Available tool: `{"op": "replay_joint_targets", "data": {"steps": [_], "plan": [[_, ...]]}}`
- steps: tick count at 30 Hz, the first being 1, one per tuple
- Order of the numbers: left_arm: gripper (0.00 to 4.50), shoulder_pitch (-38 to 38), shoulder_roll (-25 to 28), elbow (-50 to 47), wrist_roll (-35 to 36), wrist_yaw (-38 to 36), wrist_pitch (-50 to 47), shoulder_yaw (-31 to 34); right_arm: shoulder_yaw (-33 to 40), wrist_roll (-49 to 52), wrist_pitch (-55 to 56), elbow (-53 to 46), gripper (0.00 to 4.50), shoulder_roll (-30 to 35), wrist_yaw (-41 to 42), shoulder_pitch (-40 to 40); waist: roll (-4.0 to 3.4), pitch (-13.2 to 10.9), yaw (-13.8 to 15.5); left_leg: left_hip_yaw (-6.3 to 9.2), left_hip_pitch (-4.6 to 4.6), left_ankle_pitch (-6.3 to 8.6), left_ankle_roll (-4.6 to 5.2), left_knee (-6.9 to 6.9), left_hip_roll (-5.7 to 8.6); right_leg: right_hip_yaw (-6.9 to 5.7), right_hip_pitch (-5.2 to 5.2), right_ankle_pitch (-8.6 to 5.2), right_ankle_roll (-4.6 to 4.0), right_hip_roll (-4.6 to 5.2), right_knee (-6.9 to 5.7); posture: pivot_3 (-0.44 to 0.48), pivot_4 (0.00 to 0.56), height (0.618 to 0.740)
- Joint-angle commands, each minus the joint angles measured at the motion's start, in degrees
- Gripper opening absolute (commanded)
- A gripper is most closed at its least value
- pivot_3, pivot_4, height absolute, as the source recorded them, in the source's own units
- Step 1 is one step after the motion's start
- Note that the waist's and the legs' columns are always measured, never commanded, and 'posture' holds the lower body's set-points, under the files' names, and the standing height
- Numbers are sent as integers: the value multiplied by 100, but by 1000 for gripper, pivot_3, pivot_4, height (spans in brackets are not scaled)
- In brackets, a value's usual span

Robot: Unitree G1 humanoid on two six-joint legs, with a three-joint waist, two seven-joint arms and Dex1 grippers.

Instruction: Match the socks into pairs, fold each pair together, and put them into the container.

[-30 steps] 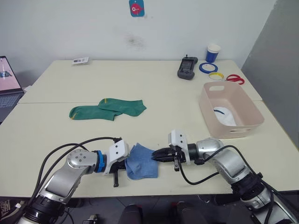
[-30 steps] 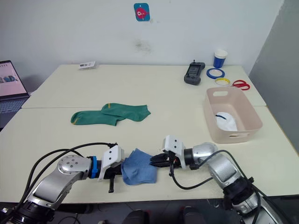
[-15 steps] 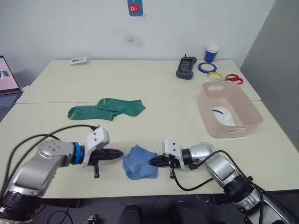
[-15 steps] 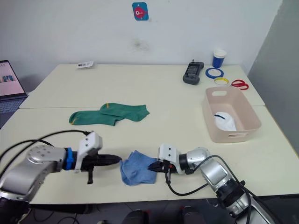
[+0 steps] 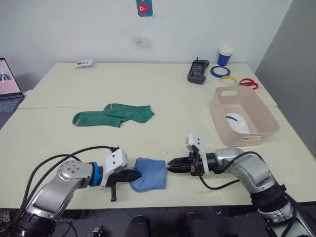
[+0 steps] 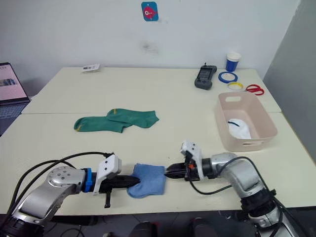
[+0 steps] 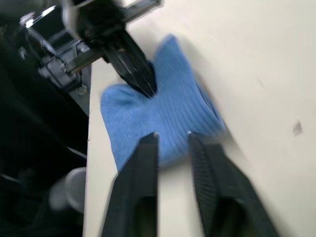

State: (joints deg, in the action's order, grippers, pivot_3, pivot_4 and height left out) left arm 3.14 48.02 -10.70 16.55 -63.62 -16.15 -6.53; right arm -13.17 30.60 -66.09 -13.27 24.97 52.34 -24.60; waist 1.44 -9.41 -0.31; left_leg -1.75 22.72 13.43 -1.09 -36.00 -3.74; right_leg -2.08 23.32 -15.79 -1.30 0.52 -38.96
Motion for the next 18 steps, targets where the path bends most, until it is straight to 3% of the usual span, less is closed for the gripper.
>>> {"op": "replay_joint_targets", "data": {"steps": [1,6,18], "plan": [[0,-2,-63,425,-245,88,109,-65,478,408,-1478,-152,2794,-258,-585,-202,0,0,-1,1,0,0,0,1,0,0,0,0,0,0,0,0,150,740],[0,-124,-80,477,-279,97,171,-130,1174,593,-2603,387,4278,-1261,-1332,-498,-6,6,-16,3,-3,0,1,2,0,0,0,0,1,-3,-3,0,150,740],[0,-128,-52,407,-244,120,113,-89,1487,1532,-2641,1678,4278,-2521,-2502,-838,-10,9,-67,-1,-3,0,2,4,-1,-1,-3,1,3,-10,-2,0,150,740]]}}
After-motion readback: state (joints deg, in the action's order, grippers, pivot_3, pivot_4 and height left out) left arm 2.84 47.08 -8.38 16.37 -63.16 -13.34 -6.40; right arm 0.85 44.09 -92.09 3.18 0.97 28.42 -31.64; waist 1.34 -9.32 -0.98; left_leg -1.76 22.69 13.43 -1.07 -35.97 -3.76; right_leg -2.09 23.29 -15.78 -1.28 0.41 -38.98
